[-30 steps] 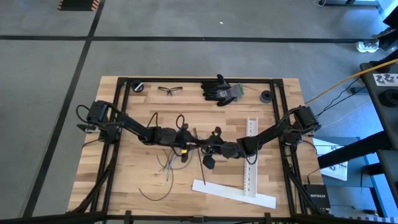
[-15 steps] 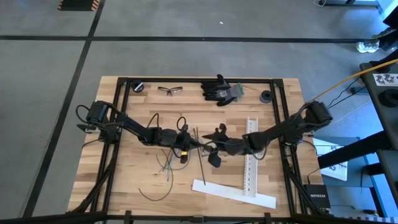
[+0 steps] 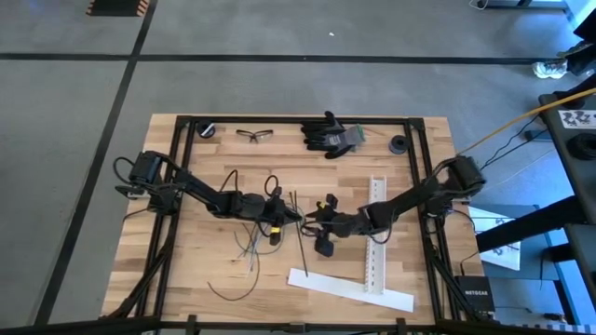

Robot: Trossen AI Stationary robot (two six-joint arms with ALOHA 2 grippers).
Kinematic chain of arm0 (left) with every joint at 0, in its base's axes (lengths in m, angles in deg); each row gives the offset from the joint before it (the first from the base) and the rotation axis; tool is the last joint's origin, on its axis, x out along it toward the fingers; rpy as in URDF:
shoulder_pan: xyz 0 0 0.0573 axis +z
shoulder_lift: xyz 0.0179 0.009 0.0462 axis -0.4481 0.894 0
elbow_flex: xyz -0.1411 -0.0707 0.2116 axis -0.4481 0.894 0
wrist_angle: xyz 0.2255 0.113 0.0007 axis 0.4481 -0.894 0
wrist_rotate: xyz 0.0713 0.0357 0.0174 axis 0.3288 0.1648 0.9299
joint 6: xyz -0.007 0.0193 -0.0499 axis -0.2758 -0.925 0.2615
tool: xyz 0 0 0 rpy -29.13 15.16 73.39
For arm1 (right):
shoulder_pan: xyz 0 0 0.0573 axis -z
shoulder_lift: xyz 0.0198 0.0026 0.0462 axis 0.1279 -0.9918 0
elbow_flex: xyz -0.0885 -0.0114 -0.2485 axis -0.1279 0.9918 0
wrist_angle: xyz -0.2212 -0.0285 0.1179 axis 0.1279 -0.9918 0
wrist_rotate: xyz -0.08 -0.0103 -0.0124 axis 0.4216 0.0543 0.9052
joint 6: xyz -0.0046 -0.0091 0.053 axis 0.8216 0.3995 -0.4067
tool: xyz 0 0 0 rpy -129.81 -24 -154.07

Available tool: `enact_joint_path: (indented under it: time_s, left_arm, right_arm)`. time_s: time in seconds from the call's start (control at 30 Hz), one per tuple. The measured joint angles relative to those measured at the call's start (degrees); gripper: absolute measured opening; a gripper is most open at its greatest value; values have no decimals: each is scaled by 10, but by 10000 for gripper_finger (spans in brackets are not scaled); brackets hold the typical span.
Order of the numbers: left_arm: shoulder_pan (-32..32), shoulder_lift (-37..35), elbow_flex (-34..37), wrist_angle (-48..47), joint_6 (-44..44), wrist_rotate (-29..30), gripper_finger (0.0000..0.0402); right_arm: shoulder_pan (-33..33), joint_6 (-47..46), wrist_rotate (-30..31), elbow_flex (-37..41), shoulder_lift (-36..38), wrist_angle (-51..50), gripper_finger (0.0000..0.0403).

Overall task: Ziptie cables
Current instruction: Wrap the cable wires with the black zip tie

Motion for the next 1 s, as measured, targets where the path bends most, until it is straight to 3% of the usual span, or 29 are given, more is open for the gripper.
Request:
enact_joint_path:
  time_s: [0.1,0.3,0.6,0.8,1.0]
  left_arm:
    - [0,0,0,0,2,0,0]
    - [0,0,0,-1,4,0,0]
    - [0,0,0,-14,-9,0,0]
    - [0,0,0,-15,-9,0,0]
    - [-4,0,0,-14,-12,0,0]
  right_arm:
    - [0,14,13,-4,-37,29,159]
    - [0,20,25,-9,-34,29,158]
    - [14,27,43,-10,58,-17,158]
    - [79,-99,-69,-10,67,-10,158]
    - [113,-152,-144,-11,49,44,158]
